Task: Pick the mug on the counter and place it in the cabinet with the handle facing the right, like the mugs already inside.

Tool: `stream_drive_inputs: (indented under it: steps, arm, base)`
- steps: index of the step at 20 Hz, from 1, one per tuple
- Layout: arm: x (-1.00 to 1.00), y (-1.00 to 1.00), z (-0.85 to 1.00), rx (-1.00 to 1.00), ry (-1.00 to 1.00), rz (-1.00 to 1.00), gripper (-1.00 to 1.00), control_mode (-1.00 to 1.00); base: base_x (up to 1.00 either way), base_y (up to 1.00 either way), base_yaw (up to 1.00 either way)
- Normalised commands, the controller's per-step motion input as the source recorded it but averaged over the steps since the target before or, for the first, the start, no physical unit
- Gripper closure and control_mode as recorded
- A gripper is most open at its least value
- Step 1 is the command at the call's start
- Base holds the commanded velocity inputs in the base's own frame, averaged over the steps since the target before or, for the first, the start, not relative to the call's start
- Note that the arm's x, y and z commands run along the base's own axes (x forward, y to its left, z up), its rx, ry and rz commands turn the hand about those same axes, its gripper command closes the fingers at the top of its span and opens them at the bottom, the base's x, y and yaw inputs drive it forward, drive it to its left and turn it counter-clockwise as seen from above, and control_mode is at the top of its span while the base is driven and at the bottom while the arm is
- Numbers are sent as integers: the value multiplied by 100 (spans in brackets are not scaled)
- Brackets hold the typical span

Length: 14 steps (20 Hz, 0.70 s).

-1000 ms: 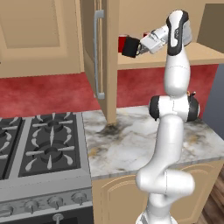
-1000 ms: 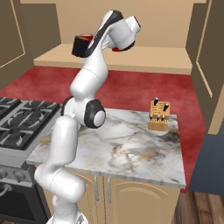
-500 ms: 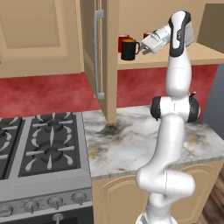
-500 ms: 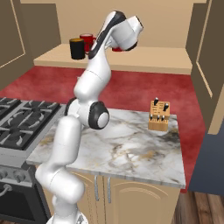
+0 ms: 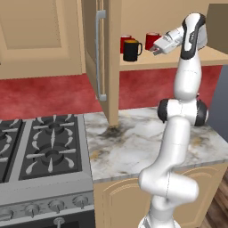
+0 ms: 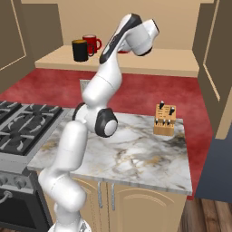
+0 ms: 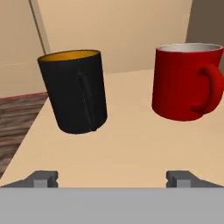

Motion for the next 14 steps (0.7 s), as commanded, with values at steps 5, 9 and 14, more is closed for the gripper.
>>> stream_drive_inputs:
  steps: [5,9,14]
  arm:
    - [-58,8,0,12,-1,-5,-100,-100]
    - [-84,32,0,9,-4,-12,-100,-100]
    - [-89,44,-7,2,-3,-13,-100,-100]
  base:
    - [0,0,0]
    - [0,0,0]
    - [0,0,0]
